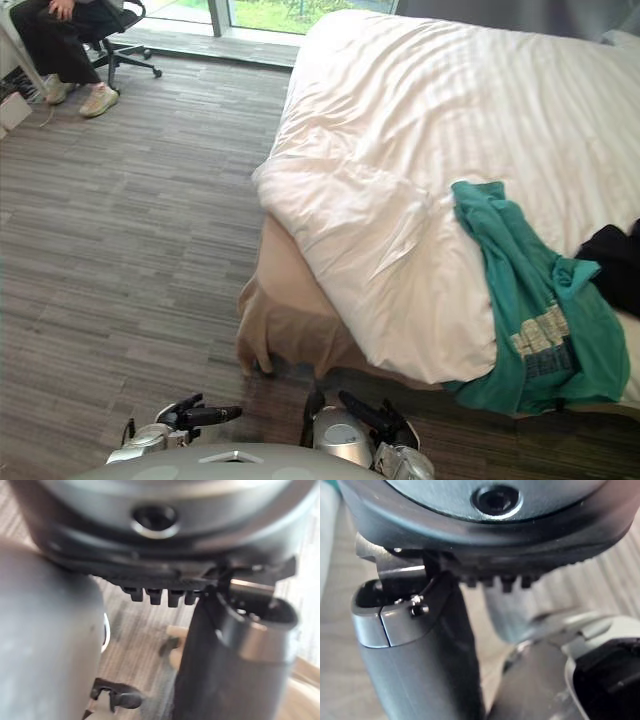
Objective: Tidy up the quilt and then pick up the clothes from the bed and put them into the laundry hamper
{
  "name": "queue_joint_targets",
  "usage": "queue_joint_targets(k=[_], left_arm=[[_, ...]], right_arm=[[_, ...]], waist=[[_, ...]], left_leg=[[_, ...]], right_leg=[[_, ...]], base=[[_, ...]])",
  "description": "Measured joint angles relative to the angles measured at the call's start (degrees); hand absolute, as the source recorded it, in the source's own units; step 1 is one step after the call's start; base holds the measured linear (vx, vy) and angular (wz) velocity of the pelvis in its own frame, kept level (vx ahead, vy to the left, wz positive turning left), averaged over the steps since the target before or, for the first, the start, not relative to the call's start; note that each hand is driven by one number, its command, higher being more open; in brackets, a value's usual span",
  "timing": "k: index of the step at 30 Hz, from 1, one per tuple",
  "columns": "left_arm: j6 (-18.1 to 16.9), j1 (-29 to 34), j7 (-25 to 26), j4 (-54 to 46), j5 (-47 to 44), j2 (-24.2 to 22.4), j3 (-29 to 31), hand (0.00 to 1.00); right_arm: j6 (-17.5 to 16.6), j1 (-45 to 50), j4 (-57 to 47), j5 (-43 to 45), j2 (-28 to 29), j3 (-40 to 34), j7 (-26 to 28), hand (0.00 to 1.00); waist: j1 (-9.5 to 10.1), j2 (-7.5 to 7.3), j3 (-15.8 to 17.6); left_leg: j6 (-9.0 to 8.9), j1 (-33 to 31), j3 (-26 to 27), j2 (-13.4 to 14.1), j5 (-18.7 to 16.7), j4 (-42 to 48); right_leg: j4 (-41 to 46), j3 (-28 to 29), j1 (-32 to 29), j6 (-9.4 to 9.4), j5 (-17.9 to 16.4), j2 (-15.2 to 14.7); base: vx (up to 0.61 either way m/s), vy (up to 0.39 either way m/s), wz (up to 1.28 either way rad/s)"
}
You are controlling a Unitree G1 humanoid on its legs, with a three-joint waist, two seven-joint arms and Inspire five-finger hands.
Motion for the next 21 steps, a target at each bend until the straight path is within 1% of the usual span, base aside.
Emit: queue_joint_targets(k=[1, 2, 3, 4, 5, 6, 7, 8, 9, 10, 12, 13, 14, 15, 18, 20, 21], left_arm=[[-0.85, 0.01, 0.33, 0.01, -0.12, -0.43, 0.68, 1.0], [-1.54, -0.03, 0.5, 0.0, -0.17, -0.9, 0.62, 1.0], [-1.55, 0.0, 0.37, 0.0, -0.21, -1.03, 0.6, 1.0], [-1.77, 0.01, 0.37, 0.01, -0.19, -1.16, 0.6, 1.0], [-2.49, -0.12, 0.22, -0.12, -0.16, -1.17, 0.58, 1.0], [-2.83, -0.19, -0.03, -0.16, -0.17, -1.25, 0.53, 1.0], [-3.19, -0.6, -0.71, -0.36, -0.21, -1.98, 0.48, 1.0], [-3.54, -0.96, -0.76, -0.39, -0.2, -2.45, 0.47, 1.0], [-3.71, -1.13, -0.71, -0.43, -0.26, -2.21, 0.47, 1.0], [-3.89, -1.23, -0.79, -0.86, -0.32, -1.58, 0.15, 1.0], [-3.56, -1.86, -0.9, -0.9, -0.28, -0.69, -0.1, 1.0], [-3.11, -1.9, -1.33, -0.9, -0.28, -0.42, -0.18, 1.0], [-2.67, -1.79, -1.84, -0.82, -0.28, -0.36, -0.32, 1.0], [-2.44, -1.51, -2.37, -0.74, -0.75, -0.41, -0.81, 1.0], [-1.3, -0.25, -3.05, -0.4, -5.03, -0.39, -1.27, 1.0], [0.1, 0.66, -1.67, 0.38, -11.63, -0.5, 1.17, 1.0], [0.27, 0.86, -1.2, 0.49, -12.63, -0.53, 2.52, 1.0]], right_arm=[[0.12, -0.32, 0.05, -0.75, -1.31, 1.29, 0.03, 1.0], [0.22, -0.65, 0.11, -2.2, -1.97, 1.37, -0.12, 1.0], [0.24, -0.69, 0.15, -2.46, -2.14, 1.34, -0.23, 1.0], [0.24, -0.85, 0.63, -2.51, -2.0, 0.92, -0.19, 1.0], [0.24, -0.98, 0.96, -2.52, -1.42, -0.16, -0.17, 1.0], [0.23, -0.95, 0.99, -2.52, -1.38, -0.86, -0.16, 1.0], [0.23, -0.54, 0.97, -2.51, -1.72, -1.46, -0.09, 1.0], [0.5, -0.36, 1.36, -2.51, -1.69, -1.81, -0.19, 1.0], [0.78, -0.16, 1.26, -2.43, -1.34, -1.86, -0.05, 1.0], [0.89, 0.2, 1.16, -2.45, -0.86, -1.88, 0.37, 1.0], [0.91, 0.17, 1.14, -2.47, -0.23, -1.89, 0.64, 1.0], [0.91, 0.19, 1.14, -2.42, -0.01, -1.92, 0.67, 1.0], [0.91, 0.19, 1.13, -2.42, 0.08, -1.99, 0.67, 1.0], [0.92, 0.21, 1.04, -2.43, 0.17, -2.35, 0.71, 1.0], [0.97, 0.27, 1.02, -2.4, 0.21, -3.35, 0.64, 1.0], [0.97, 0.34, 1.01, -2.29, 0.31, -4.23, 0.37, 1.0], [0.97, 0.41, 1.01, -2.2, 0.31, -4.29, 0.35, 1.0]], waist=[[0.23, 0.98, 0.27], [0.05, 1.85, 0.49], [-0.03, 2.03, 0.58], [0.04, 1.83, 0.7], [0.0, 1.38, 0.77], [-0.13, 1.36, 0.76], [-0.19, 2.21, 0.64], [-0.08, 3.15, 0.66], [-0.4, 2.68, 0.44], [-0.32, 1.38, -0.18], [-0.18, 0.12, -0.32], [-0.21, -0.2, -0.37], [-0.24, -0.24, -0.41], [-0.44, 0.04, -0.51], [-0.82, 0.64, -0.51], [-1.06, 1.16, -0.77], [-1.05, 1.22, -0.79]], left_leg=[[0.16, -2.9, -1.59, 1.03, -3.19, 6.54], [0.53, -3.93, -1.5, 0.44, -6.39, 6.93], [0.49, -4.04, -0.71, 0.0, -7.43, 5.76], [1.25, -4.36, -0.03, -1.7, -7.9, 1.51], [1.7, -5.48, -0.28, -3.85, -7.42, -5.32], [2.25, -5.96, -0.77, -4.74, -6.46, -8.83], [3.06, -7.54, -2.07, -6.49, 1.65, -18.2], [4.85, -8.28, -2.84, -6.69, 7.0, -19.47], [5.08, -7.87, -2.86, -7.61, 7.32, -20.17], [5.09, -6.8, -2.32, -9.49, 7.37, -22.93], [6.0, -5.48, -1.75, -11.55, 8.33, -26.52], [6.26, -4.81, -1.59, -12.32, 8.73, -27.87], [6.4, -4.18, -1.31, -12.82, 8.84, -28.73], [6.48, -3.2, -0.98, -13.51, 8.92, -29.92], [6.33, -1.73, -0.94, -13.66, 9.13, -31.21], [6.06, -1.0, -0.99, -13.36, 9.7, -32.4], [5.98, -0.94, -0.99, -13.23, 9.75, -32.4]], right_leg=[[-0.22, 1.85, 0.97, -0.98, -0.21, 0.67], [-0.24, 3.27, 2.52, -1.29, -0.51, 0.44], [-0.35, 3.94, 3.47, -0.86, -0.24, 0.18], [-0.35, 5.38, 4.88, -0.2, -0.45, -0.92], [-0.36, 6.37, 5.66, 0.76, -0.8, -2.44], [-0.38, 6.54, 5.75, 1.37, -0.9, -2.93], [-0.44, 7.2, 5.86, 3.13, -1.4, -3.51], [-0.53, 8.09, 6.24, 4.99, -2.1, -3.41], [-0.78, 8.01, 6.53, 5.48, -1.82, -4.32], [-1.52, 7.66, 6.48, 6.2, -2.11, -5.93], [-2.3, 7.44, 6.53, 6.86, -1.96, -7.28], [-2.32, 7.44, 6.56, 7.29, -2.02, -7.77], [-2.3, 7.45, 6.66, 7.5, -2.07, -8.14], [-2.3, 7.48, 6.99, 7.85, -2.24, -8.58], [-2.31, 7.29, 7.77, 7.91, -2.27, -8.47], [-2.38, 6.47, 8.05, 7.94, -2.28, -8.03], [-2.41, 6.32, 8.14, 7.94, -2.28, -7.93]], base=[[0.31, 0.016, -0.7], [0.33, 0.062, -0.73], [0.29, 0.116, -0.75], [0.26, 0.15, -0.71], [0.23, 0.165, -0.62], [0.19, 0.203, -0.43], [0.19, 0.243, -0.3], [0.2, 0.231, -0.18], [0.19, 0.212, -0.07], [0.13, 0.135, 0.03], [0.11, 0.138, -0.01], [0.1, 0.114, -0.01], [0.11, 0.105, -0.07], [0.11, 0.09, -0.07], [0.07, 0.016, -0.04], [0.02, -0.046, -0.01], [0.0, -0.051, 0.03]])
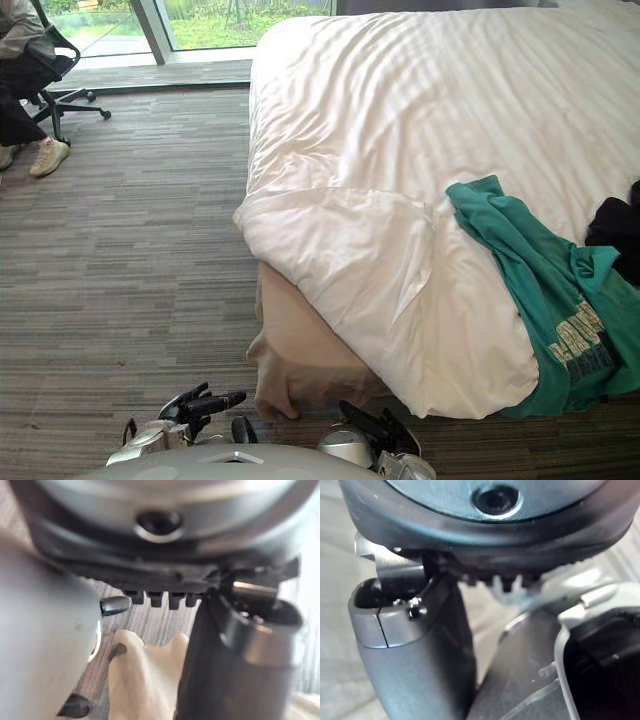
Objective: Tidy up the quilt and then pick up the clothes from the bed and put them into the laundry hamper
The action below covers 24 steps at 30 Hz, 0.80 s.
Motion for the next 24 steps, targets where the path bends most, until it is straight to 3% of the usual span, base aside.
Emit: queue_joint_targets(k=[3, 6, 8, 11, 15, 18, 21, 24], left_arm=[[-0.49, 0.66, 5.18, -0.58, -5.37, 0.42, 9.4, 1.0], [-4.07, 0.34, 13.31, -3.28, -11.18, 4.22, 19.58, 1.0], [-8.16, -2.03, 18.75, -7.53, -14.28, 9.57, 26.74, 1.0], [-15.33, -6.69, 24.46, -15.48, -14.65, 15.39, 31.88, 1.0], [-19.53, -11.86, 30.24, -25.67, -7.96, 17.43, 31.55, 1.0], [-19.25, -12.66, 32.22, -29.94, -0.6, 17.55, 27.32, 1.0], [-18.85, -14.93, 31.58, -33.17, 6.74, 17.74, 21.79, 1.0], [-16.84, -16.66, 26.89, -37.6, 14.68, 20.0, 14.06, 1.0]], right_arm=[[0.01, 0.6, -0.1, 1.05, 0.0, 0.03, -0.49, 1.0], [0.19, 1.69, -0.68, 3.19, 0.02, 0.33, -1.08, 1.0], [-0.06, 3.87, -2.42, 4.49, 0.12, 1.4, -1.59, 1.0], [-1.17, 5.8, -3.81, 4.48, 0.0, 2.63, -2.4, 1.0], [-1.57, 8.08, -6.58, 4.76, -0.27, 4.93, -4.03, 1.0], [-1.52, 8.77, -8.05, 4.71, -0.62, 6.77, -4.86, 1.0], [-1.53, 9.7, -9.12, 4.59, -0.43, 7.53, -4.97, 1.0], [-1.51, 10.1, -9.2, 4.32, -0.25, 7.5, -4.94, 1.0]], waist=[[0.12, 0.37, -0.51], [0.41, 1.18, -1.2], [0.76, 1.97, -2.25], [0.83, 2.42, -3.32], [0.39, 2.76, -4.88], [-0.83, 2.77, -5.45], [-1.66, 2.24, -5.84], [-2.14, 2.11, -5.91]], left_leg=[[-0.24, 0.32, 0.34, 0.61, 0.15, -0.09], [-0.31, 0.34, 1.55, 1.38, 0.31, -0.29], [-0.48, 0.33, 2.41, 2.11, 0.15, -0.31], [-0.64, 0.3, 4.17, 2.81, 0.08, -0.33], [-1.19, 0.67, 6.64, 3.11, -0.3, -0.34], [-1.82, 1.84, 8.56, 3.32, -0.74, -0.33], [-1.95, 2.42, 10.37, 3.64, -0.8, -0.28], [-2.17, 3.19, 12.37, 4.16, -0.66, -0.1]], right_leg=[[-0.74, -0.34, 0.59, -0.01, 0.01, 0.32], [-1.13, -0.34, 0.42, -0.06, 0.05, 0.81], [-1.82, -0.1, 0.21, -0.4, 0.3, 1.46], [-1.86, 0.55, -0.62, -0.71, 0.52, 1.91], [-3.73, 2.49, -0.64, -0.83, 2.09, 2.27], [-3.83, 3.72, -0.58, -0.8, 2.16, 2.43], [-3.83, 4.51, -0.62, -0.78, 2.29, 2.77], [-3.79, 4.67, -0.97, -1.39, 3.04, 3.5]], base=[[-0.03, -0.041, -0.03], [-0.06, -0.038, -0.1], [-0.05, -0.041, -0.14], [-0.02, -0.026, -0.22], [0.04, -0.002, -0.3], [0.06, -0.002, -0.36], [0.05, -0.021, -0.28], [0.02, -0.05, -0.3]])
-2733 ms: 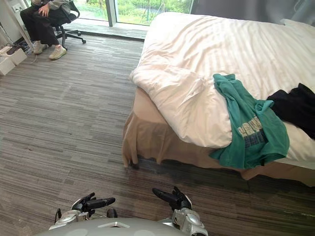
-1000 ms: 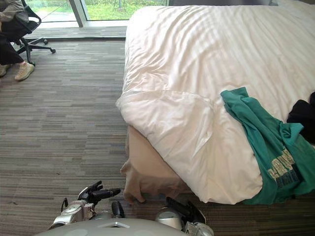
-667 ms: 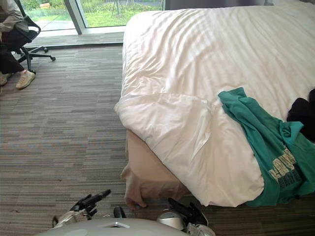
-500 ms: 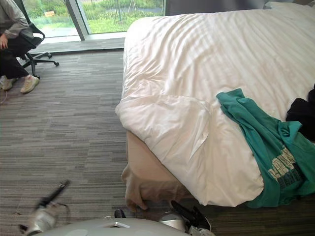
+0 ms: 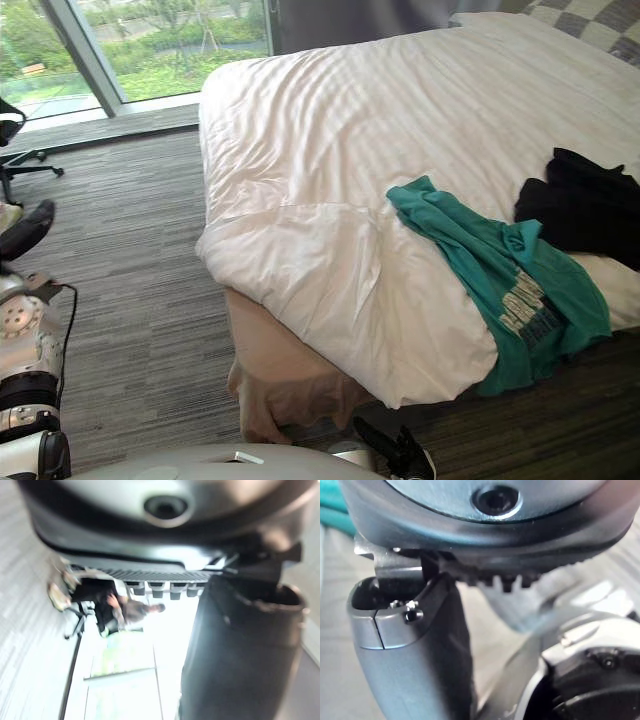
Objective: Tidy up the quilt and then pick up the clothes from the bed and put them into the laundry hamper
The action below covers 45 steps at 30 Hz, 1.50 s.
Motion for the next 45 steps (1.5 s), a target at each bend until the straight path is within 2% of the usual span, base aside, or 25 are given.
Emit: queue_joint_targets(k=[4, 8, 15, 18, 20, 26, 31, 36, 41, 42, 45], left_arm=[[1.33, -4.19, -9.15, -4.11, 6.77, 3.23, -11.73, 1.0], [3.42, -8.52, -16.04, -4.33, 7.35, 3.77, -20.81, 1.0], [6.99, -16.45, -21.62, 2.52, 7.24, 5.66, -30.94, 1.0], [8.82, -18.85, -23.37, 4.48, 7.24, 6.93, -34.78, 1.0], [9.78, -20.53, -24.27, 5.38, 7.26, 7.14, -36.84, 1.0], [13.85, -23.0, -26.79, 10.3, 9.86, 7.64, -40.9, 1.0], [15.13, -23.04, -28.9, 13.1, 11.51, 7.64, -44.2, 1.0], [15.35, -23.03, -31.38, 13.12, 13.53, 7.44, -47.4, 1.0], [16.32, -22.8, -32.1, 14.96, 13.77, 4.94, -48.17, 1.0], [16.32, -22.27, -32.17, 15.22, 15.0, 4.55, -49.05, 0.0], [16.16, -21.67, -32.35, 15.9, 15.93, 2.76, -51.16, 0.0]], right_arm=[[0.51, 0.07, -1.02, -0.11, -0.32, -0.48, 0.66, 1.0], [2.46, 0.05, -2.17, -0.16, -0.79, -1.5, 1.19, 1.0], [5.26, 0.06, -3.92, -0.2, -0.94, -2.91, 2.44, 1.0], [5.37, 0.07, -4.35, -0.9, -0.79, -3.56, 3.34, 1.0], [5.35, 0.06, -4.36, -2.24, -0.69, -4.44, 3.94, 1.0], [5.22, 0.07, -4.11, -4.7, -0.72, -5.86, 4.45, 1.0], [4.58, 1.01, -3.54, -6.6, -0.69, -7.52, 5.47, 1.0], [2.36, 1.61, -2.3, -7.56, -1.06, -9.08, 6.58, 1.0], [0.65, 1.63, -0.94, -9.18, -1.55, -10.37, 6.86, 1.0], [0.1, 1.64, -0.37, -9.2, -1.51, -10.75, 6.96, 1.0], [-0.69, 1.69, 0.95, -9.37, -1.51, -11.72, 7.05, 1.0]], waist=[[-1.09, 0.69, -0.07], [-2.55, 1.69, -0.24], [-4.37, 2.03, -0.09], [-5.04, 1.97, -0.02], [-5.24, 1.86, 0.06], [-7.67, 1.42, 0.72], [-9.31, 1.62, 1.28], [-9.67, 2.21, 2.76], [-10.61, 2.47, 3.45], [-11.1, 2.6, 3.54], [-11.4, 2.76, 3.66]], left_leg=[[-0.12, 0.0, 0.29, -0.12, 0.09, 0.02], [-0.18, -0.26, 0.29, -0.16, 0.14, 0.01], [0.23, -1.31, 0.23, -0.39, 0.43, -0.23], [0.46, -1.68, 0.29, -0.57, 0.59, -0.26], [0.55, -2.08, 0.33, -0.73, 0.65, -0.27], [0.49, -2.06, 1.53, -1.03, 0.59, -0.27], [0.36, -2.08, 2.26, -1.18, 0.49, -0.26], [0.36, -2.06, 2.77, -1.22, 0.49, -0.27], [0.36, -2.05, 2.76, -1.23, 0.47, -0.28], [0.35, -2.05, 2.76, -1.24, 0.45, -0.28], [0.36, -1.99, 2.68, -1.25, 0.45, -0.28]], right_leg=[[0.37, 0.53, -0.74, -0.04, 0.02, 0.06], [1.81, 0.84, -2.51, -0.2, -0.09, 0.26], [3.99, 1.25, -5.23, -0.4, -0.21, 0.39], [4.14, 1.42, -5.91, -0.41, -0.22, 0.21], [4.16, 1.51, -6.35, -0.3, -0.07, 0.08], [4.04, 2.75, -6.84, -0.21, 0.49, 0.01], [4.03, 3.56, -7.29, -0.22, 0.57, -0.03], [4.17, 4.14, -7.64, -0.25, 0.61, 0.0], [4.19, 4.14, -7.61, -0.24, 0.62, -0.01], [4.19, 4.15, -7.59, -0.24, 0.62, -0.01], [4.19, 4.09, -7.16, -0.24, 0.62, -0.01]], base=[[-0.03, -0.033, -0.12], [-0.06, -0.021, -0.09], [-0.1, -0.024, -0.06], [-0.07, -0.007, -0.03], [-0.03, -0.004, -0.01], [0.01, 0.003, -0.09], [0.01, 0.002, -0.09], [-0.02, 0.001, -0.05], [-0.01, 0.0, 0.0], [0.0, 0.0, 0.0], [0.0, 0.001, 0.01]])
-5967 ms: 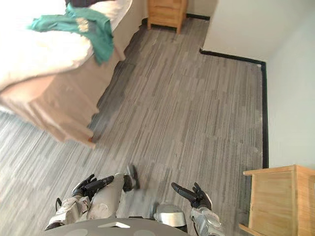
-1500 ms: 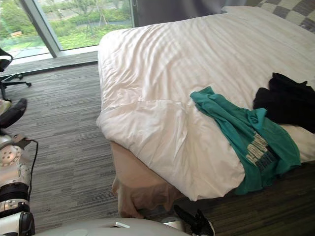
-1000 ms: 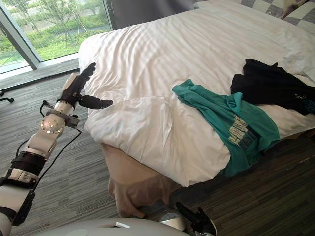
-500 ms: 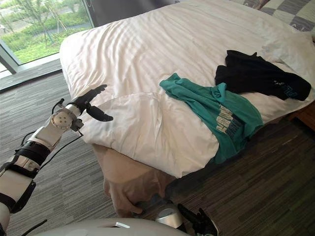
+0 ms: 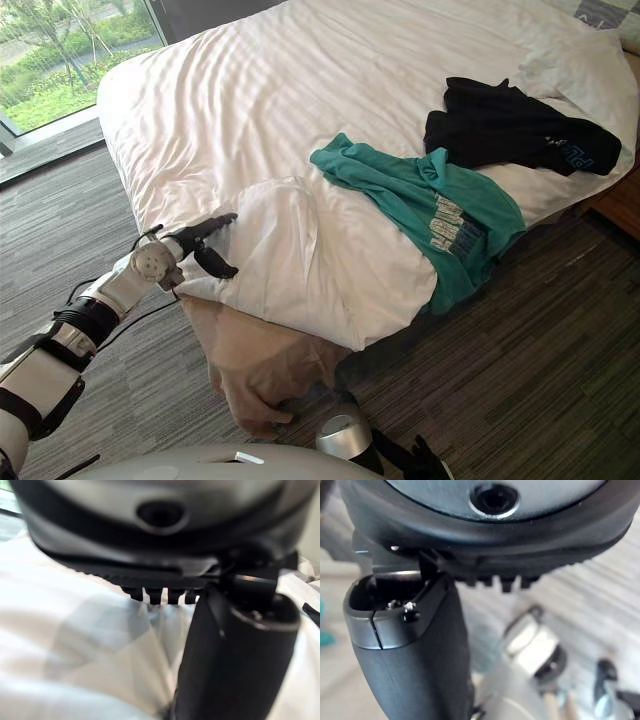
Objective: Tidy up the quilt and then pick up the clothes from the bed and put them into the laundry hamper
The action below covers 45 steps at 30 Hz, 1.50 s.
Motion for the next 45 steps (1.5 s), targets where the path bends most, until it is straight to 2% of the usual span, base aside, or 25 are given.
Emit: queue_joint_targets(k=[5, 9, 15, 18, 21, 22, 25, 27, 30, 32, 36, 37, 39, 41, 42, 43, 45], left_arm=[[-2.58, -0.08, -0.01, 0.11, 2.3, -0.37, -2.0, 0.0], [-3.22, -0.14, -1.17, 0.11, 2.12, -0.37, -4.64, 0.0], [-3.86, -0.03, -4.58, -3.19, -3.37, 0.61, -6.84, 0.0], [-3.7, 2.15, -6.37, -10.59, -8.13, 3.46, -5.95, 0.0], [-2.26, 8.97, -9.34, -19.47, -13.06, 5.42, -1.62, 0.0], [-1.95, 11.52, -10.41, -21.75, -14.25, 5.55, 0.28, 1.0], [0.67, 20.76, -12.62, -28.09, -17.71, 5.72, 7.19, 1.0], [2.92, 28.65, -14.04, -29.85, -21.35, 5.57, 12.98, 1.0], [4.9, 35.03, -14.14, -29.51, -23.73, 4.19, 18.38, 1.0], [4.09, 39.98, -14.19, -24.0, -25.58, 0.74, 23.66, 1.0], [-0.1, 43.28, -13.29, -10.32, -25.35, -5.52, 29.14, 1.0], [-1.36, 44.98, -11.55, -3.93, -24.42, -7.66, 30.34, 1.0], [-1.29, 46.71, -9.4, 3.1, -22.74, -10.15, 33.21, 1.0], [-0.75, 48.99, -3.76, 12.88, -22.37, -14.34, 40.78, 1.0], [-0.46, 49.44, -2.18, 14.7, -22.22, -15.27, 43.33, 1.0], [0.72, 50.68, 3.16, 18.01, -21.13, -17.3, 49.5, 1.0], [2.73, 51.5, 8.93, 20.57, -21.19, -18.66, 55.35, 1.0]], right_arm=[[-1.26, -0.01, 0.69, -2.29, -0.26, -0.65, 0.15, 1.0], [-1.89, -0.25, 1.17, -4.03, -0.7, -0.75, 0.21, 1.0], [-1.91, -0.64, 2.15, -4.11, -1.23, -0.52, 0.22, 1.0], [-1.9, -1.01, 3.0, -4.11, -1.85, 0.1, 0.13, 1.0], [-1.76, -1.43, 3.72, -3.49, -2.32, 0.82, -0.67, 1.0], [-1.57, -1.49, 3.78, -3.18, -2.43, 1.22, -1.03, 1.0], [-0.16, -2.52, 3.97, -1.55, -3.16, 2.92, -2.52, 1.0], [0.95, -3.98, 3.95, -0.55, -3.25, 3.94, -3.28, 1.0], [1.51, -4.9, 3.97, 0.99, -3.0, 4.5, -3.66, 1.0], [1.89, -5.76, 4.07, 1.88, -2.32, 4.45, -3.81, 1.0], [2.15, -7.82, 4.83, 2.83, -0.9, 4.47, -3.13, 1.0], [2.45, -8.77, 5.28, 2.67, -0.46, 4.45, -2.78, 1.0], [2.46, -9.28, 5.75, 2.64, 0.38, 4.39, -2.69, 1.0], [2.88, -9.15, 6.85, 2.5, 1.58, 4.34, -2.66, 1.0], [3.08, -8.91, 7.14, 2.51, 1.83, 4.24, -2.68, 1.0], [3.3, -8.84, 8.29, 2.52, 2.25, 3.38, -2.75, 1.0], [3.31, -8.85, 8.52, 2.52, 2.25, 3.19, -2.97, 1.0]], waist=[[-0.79, 0.13, 0.08], [-1.1, 0.36, 0.07], [-0.84, 0.52, 0.21], [0.89, 0.4, 0.3], [2.91, 0.23, 0.36], [3.65, 0.2, 0.35], [5.94, -0.01, 0.33], [8.38, -0.88, 0.05], [10.35, -1.95, -0.3], [12.46, -2.91, -0.87], [14.7, -4.2, -1.69], [14.82, -4.52, -1.87], [14.88, -4.93, -2.1], [15.8, -5.49, -2.18], [16.11, -5.62, -2.29], [16.77, -5.67, -2.25], [17.23, -5.47, -2.42]], left_leg=[[0.01, 0.09, -0.82, 0.01, 0.0, -0.01], [0.06, 0.06, -1.46, 0.0, -0.03, -0.02], [0.59, -1.04, -5.09, -0.26, 0.35, -0.02], [1.02, -2.18, -7.31, -0.41, 0.77, -0.02], [1.37, -2.35, -10.13, -0.58, 1.11, -0.02], [1.49, -2.68, -11.24, -0.75, 1.3, -0.02], [1.76, -4.1, -14.62, -1.09, 1.99, -0.02], [1.73, -4.09, -15.89, -1.02, 2.15, -0.02], [1.72, -4.07, -17.32, -1.05, 2.2, -0.03], [1.69, -4.07, -18.22, -1.07, 2.17, -0.04], [1.47, -3.94, -18.39, -1.04, 2.0, -0.04], [1.37, -3.87, -18.38, -1.1, 1.89, -0.04], [1.26, -3.68, -18.28, -1.13, 1.76, -0.04], [1.04, -2.83, -18.01, -1.08, 1.51, -0.04], [0.95, -2.64, -17.94, -1.07, 1.42, -0.05], [0.81, -1.89, -17.79, -1.06, 1.14, -0.05], [0.8, -1.54, -17.62, -1.05, 0.99, -0.06]], right_leg=[[-0.08, -0.91, 0.64, -0.11, -0.12, -0.09], [-0.15, -1.33, 0.66, -0.12, -0.17, -0.16], [-0.22, -4.75, 1.72, -0.02, -0.5, -0.84], [-0.21, -6.88, 2.21, -0.02, -0.51, -1.1], [-0.14, -9.73, 3.73, -0.22, -1.04, -1.39], [-0.02, -10.73, 4.03, -0.08, -1.4, -1.58], [0.37, -13.66, 4.65, -0.29, -2.12, -1.92], [1.44, -14.55, 4.87, -0.63, -3.07, -1.92], [2.01, -15.69, 5.2, -0.91, -3.94, -1.96], [1.96, -16.45, 5.75, -1.0, -4.49, -1.92], [1.79, -16.6, 6.05, -1.16, -4.78, -1.81], [1.53, -16.59, 6.28, -1.15, -4.77, -1.81], [0.97, -16.59, 6.67, -1.06, -4.7, -1.76], [0.4, -16.52, 7.61, -1.04, -4.68, -1.66], [0.06, -16.52, 7.9, -0.97, -4.62, -1.62], [-0.25, -16.55, 8.78, -0.91, -4.57, -1.61], [-0.36, -16.49, 9.07, -0.89, -4.56, -1.63]], base=[[-0.02, 0.001, 0.1], [-0.03, -0.003, 0.06], [0.0, -0.002, 0.29], [0.01, 0.005, 0.39], [0.0, 0.004, 0.42], [-0.01, 0.001, 0.6], [-0.01, 0.005, 0.59], [0.0, -0.009, 0.27], [-0.01, -0.022, 0.28], [0.03, -0.019, 0.17], [0.04, -0.009, 0.04], [0.05, 0.005, 0.0], [0.05, 0.004, -0.02], [0.05, -0.005, -0.04], [0.04, -0.006, -0.02], [0.0, 0.0, 0.0], [-0.01, 0.005, -0.02]])
